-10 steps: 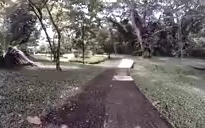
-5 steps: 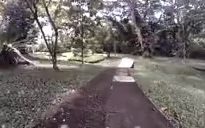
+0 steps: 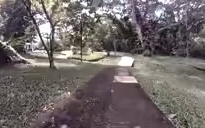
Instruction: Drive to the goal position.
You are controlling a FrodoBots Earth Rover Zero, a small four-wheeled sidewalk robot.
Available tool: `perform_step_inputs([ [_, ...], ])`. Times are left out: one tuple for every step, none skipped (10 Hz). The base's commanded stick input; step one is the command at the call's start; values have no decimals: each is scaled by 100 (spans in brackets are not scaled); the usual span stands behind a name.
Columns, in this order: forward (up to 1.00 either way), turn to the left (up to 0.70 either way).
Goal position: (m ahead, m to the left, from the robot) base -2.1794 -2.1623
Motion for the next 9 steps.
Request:
perform_step_inputs([
  [50, 0],
  [50, -30],
  [50, -15],
  [50, 0],
  [50, 0],
  [50, 0],
  [50, 0],
  [50, -18],
  [50, -42],
])
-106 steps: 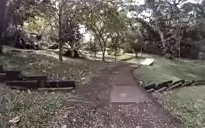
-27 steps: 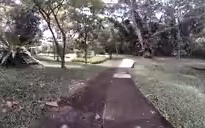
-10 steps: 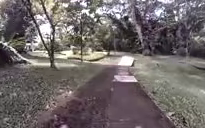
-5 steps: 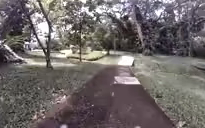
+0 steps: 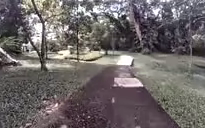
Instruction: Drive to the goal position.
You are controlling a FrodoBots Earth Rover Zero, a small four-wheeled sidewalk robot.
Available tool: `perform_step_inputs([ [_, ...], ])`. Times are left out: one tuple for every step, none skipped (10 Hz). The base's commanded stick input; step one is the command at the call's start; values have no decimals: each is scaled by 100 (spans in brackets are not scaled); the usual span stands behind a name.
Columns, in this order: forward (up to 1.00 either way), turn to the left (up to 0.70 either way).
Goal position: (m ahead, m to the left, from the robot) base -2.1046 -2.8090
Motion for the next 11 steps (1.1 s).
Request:
perform_step_inputs([
  [50, -29],
  [50, -7],
  [50, 0],
  [50, 0],
  [50, 0],
  [56, -11],
  [67, -29],
  [70, -1],
  [70, 0],
  [70, 0],
  [70, 0],
])
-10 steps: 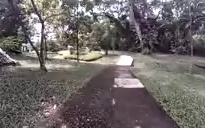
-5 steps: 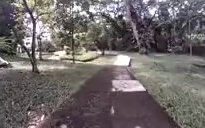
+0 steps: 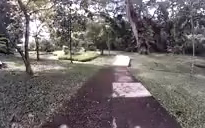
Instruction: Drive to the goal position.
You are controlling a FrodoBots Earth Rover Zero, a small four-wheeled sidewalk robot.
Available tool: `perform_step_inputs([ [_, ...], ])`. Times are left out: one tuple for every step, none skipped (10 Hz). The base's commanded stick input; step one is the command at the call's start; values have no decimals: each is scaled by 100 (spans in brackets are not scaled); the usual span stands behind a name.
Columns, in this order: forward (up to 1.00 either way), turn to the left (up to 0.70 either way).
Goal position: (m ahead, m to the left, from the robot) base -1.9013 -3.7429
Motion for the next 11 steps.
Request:
perform_step_inputs([
  [70, 0],
  [70, 0],
  [70, 0],
  [70, 0],
  [70, 0],
  [70, 0],
  [70, -5],
  [70, -32],
  [70, -29],
  [70, -1],
  [70, 0],
])
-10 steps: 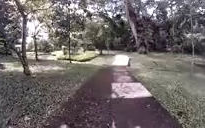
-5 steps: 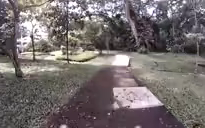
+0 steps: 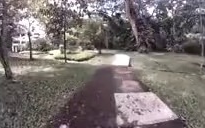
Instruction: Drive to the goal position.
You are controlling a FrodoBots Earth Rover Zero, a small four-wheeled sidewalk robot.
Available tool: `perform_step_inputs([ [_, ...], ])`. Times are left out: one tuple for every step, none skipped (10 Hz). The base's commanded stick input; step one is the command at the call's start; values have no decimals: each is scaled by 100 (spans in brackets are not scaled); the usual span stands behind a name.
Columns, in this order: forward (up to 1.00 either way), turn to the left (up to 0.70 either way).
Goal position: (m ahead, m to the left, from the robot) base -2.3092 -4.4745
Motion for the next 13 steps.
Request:
perform_step_inputs([
  [70, -4],
  [70, -29],
  [70, -12],
  [70, 0],
  [70, -1],
  [70, -2],
  [70, 0],
  [70, 0],
  [70, 0],
  [70, 0],
  [70, 0],
  [70, 0],
  [66, 0],
])
